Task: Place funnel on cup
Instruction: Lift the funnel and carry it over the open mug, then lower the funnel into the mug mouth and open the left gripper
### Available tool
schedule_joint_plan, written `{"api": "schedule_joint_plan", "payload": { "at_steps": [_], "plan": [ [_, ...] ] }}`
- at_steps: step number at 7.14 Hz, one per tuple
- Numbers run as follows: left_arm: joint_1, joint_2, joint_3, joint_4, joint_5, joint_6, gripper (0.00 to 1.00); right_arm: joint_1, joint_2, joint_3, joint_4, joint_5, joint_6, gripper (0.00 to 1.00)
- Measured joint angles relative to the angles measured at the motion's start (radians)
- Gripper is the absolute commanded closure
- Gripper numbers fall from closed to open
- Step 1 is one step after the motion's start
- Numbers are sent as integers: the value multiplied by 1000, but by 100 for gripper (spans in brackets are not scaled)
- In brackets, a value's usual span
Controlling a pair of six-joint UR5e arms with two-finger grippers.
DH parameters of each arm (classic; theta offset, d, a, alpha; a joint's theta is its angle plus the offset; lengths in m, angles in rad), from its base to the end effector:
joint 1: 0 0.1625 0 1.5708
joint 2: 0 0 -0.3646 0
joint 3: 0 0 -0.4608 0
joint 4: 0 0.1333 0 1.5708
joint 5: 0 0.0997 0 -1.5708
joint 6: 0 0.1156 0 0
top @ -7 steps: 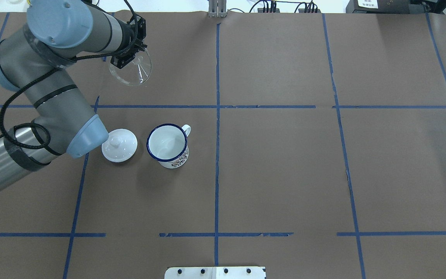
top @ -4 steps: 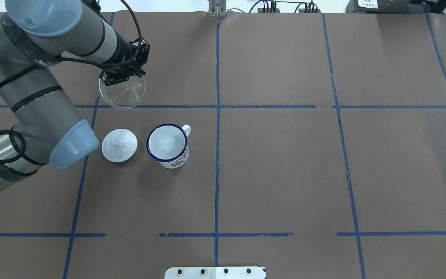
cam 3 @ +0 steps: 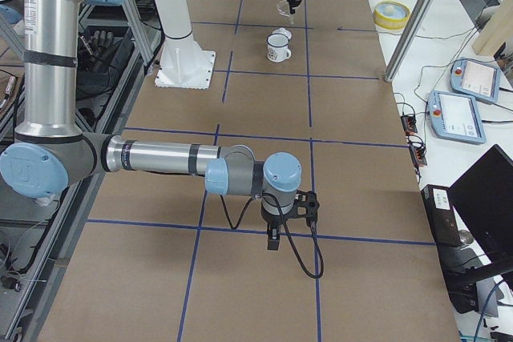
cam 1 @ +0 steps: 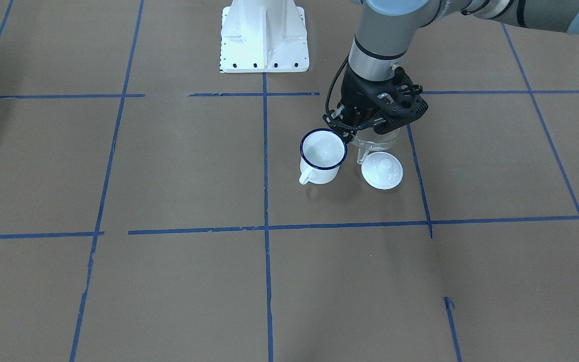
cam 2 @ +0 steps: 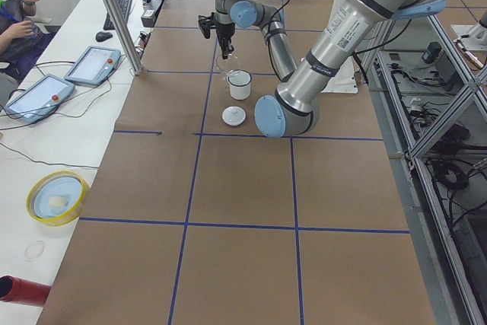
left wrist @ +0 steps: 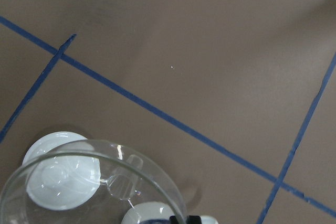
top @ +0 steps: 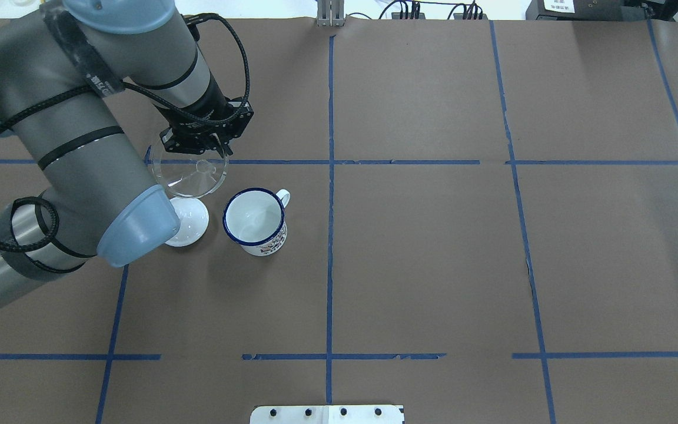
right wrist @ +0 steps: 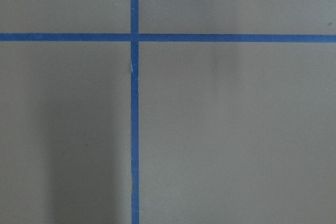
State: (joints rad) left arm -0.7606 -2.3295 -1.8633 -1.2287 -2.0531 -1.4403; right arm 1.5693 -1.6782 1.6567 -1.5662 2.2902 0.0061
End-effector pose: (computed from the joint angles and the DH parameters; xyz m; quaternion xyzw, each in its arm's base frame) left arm 0.3957 -0.4865 0.0399 -0.0568 0.4007 -0.2033 0.8915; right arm 0.0564 -0.5199 0.6235 -0.0093 -0.3519 0.0051 0.9360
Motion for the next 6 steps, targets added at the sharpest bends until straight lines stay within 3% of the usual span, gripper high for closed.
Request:
{"api": "schedule_joint_plan", "payload": {
  "at_steps": [6],
  "plan": [
    [129, -92, 145, 21, -10, 71, 100, 0, 0, 0, 0, 0, 0, 0]
  ]
}}
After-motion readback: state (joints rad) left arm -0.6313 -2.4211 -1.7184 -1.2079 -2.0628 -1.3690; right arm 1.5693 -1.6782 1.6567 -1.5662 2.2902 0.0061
